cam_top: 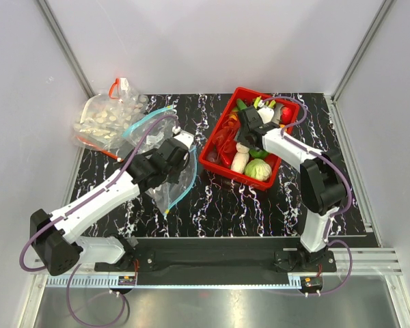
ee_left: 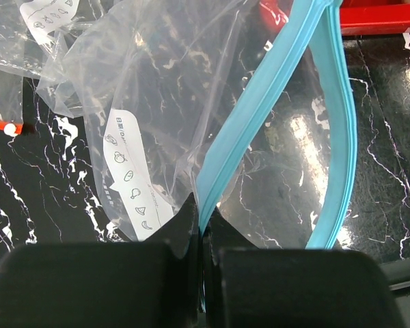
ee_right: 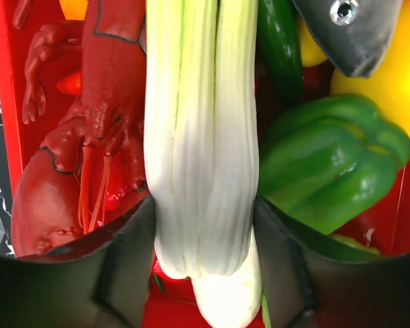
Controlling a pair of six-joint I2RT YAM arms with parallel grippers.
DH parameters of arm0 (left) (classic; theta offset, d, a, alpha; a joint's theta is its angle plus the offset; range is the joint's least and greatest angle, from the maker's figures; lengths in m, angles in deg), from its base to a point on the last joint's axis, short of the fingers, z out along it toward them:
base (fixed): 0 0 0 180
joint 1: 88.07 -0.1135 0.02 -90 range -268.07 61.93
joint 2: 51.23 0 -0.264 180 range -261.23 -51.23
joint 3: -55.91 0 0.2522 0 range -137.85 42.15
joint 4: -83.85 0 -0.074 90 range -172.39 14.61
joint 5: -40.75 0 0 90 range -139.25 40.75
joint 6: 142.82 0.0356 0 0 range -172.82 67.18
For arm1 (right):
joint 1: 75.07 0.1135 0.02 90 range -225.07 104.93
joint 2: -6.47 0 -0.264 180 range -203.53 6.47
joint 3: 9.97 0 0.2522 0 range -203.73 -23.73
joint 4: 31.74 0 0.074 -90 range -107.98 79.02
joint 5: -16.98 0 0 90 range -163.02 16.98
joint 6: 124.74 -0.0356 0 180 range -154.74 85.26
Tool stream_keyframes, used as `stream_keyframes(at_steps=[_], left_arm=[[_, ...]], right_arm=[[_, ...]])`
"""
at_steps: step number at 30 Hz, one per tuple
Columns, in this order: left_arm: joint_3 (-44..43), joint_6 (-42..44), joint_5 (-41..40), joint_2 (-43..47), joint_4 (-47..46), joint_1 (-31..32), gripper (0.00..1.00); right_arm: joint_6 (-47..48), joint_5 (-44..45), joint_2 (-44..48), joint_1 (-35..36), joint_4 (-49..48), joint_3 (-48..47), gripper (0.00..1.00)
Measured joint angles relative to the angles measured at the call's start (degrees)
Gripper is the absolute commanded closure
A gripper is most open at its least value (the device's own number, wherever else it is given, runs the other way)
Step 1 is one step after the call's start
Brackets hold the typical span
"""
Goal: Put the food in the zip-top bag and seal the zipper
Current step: Pick up the fake vegetable from the bin.
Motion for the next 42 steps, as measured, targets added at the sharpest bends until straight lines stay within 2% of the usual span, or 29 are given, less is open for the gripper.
stream_keyframes(at_steps=[2, 3, 6, 12, 14, 15, 17, 18, 20, 23, 28, 38, 42], left_arm=[[0.22, 0.00, -0.15, 0.00, -0.09, -0.02, 1.00], [0.31, 0.00, -0.20, 0.00, -0.09, -0.02, 1.00], [0.50, 0.00, -0.22, 0.00, -0.07, -0.02, 1.00], [0.50, 0.00, -0.39, 0.00, -0.09, -0.02, 1.00], [0.50, 0.00, -0.42, 0.00, -0.07, -0.02, 1.00], [0.50, 0.00, -0.42, 0.00, -0.09, -0.02, 1.00], [0.50, 0.00, -0.42, 0.00, -0.09, -0.11, 1.00], [0.50, 0.00, -0.42, 0.00, -0.09, -0.11, 1.00], [0.50, 0.00, -0.39, 0.00, -0.09, -0.11, 1.00], [0.50, 0.00, -0.39, 0.00, -0.09, -0.13, 1.00], [0.50, 0.00, -0.39, 0.00, -0.09, -0.13, 1.00], [0.59, 0.00, -0.37, 0.00, -0.09, -0.13, 1.00], [0.59, 0.00, -0.35, 0.00, -0.11, -0.13, 1.00]], right_arm=[[-0.22, -0.31, 0.26, 0.00, -0.94, 0.39, 0.50], [-0.15, -0.39, 0.72, -0.02, -1.53, 1.09, 0.57], [1.66, -2.10, 4.13, -0.13, -3.65, 5.46, 0.66], [6.14, -10.27, 13.86, 0.07, -4.50, 11.56, 0.65], [7.08, -12.20, 17.84, 0.92, -4.87, 14.10, 0.55], [7.48, -13.07, 19.71, 1.68, -5.01, 15.39, 0.35], [8.11, -14.91, 22.77, 3.61, -5.03, 17.46, 0.17], [8.72, -16.37, 23.93, 4.61, -5.05, 18.29, 0.09], [9.90, -18.88, 25.11, 6.10, -5.05, 19.19, 0.02], [10.88, -20.44, 25.70, 6.73, -4.63, 20.11, 0.00], [12.33, -18.03, 25.03, 6.27, -0.28, 18.18, 0.00], [16.17, -13.77, 8.15, 1.62, 5.22, -4.31, 0.00], [16.65, -13.27, 1.42, -0.59, 7.13, -10.38, 0.01]])
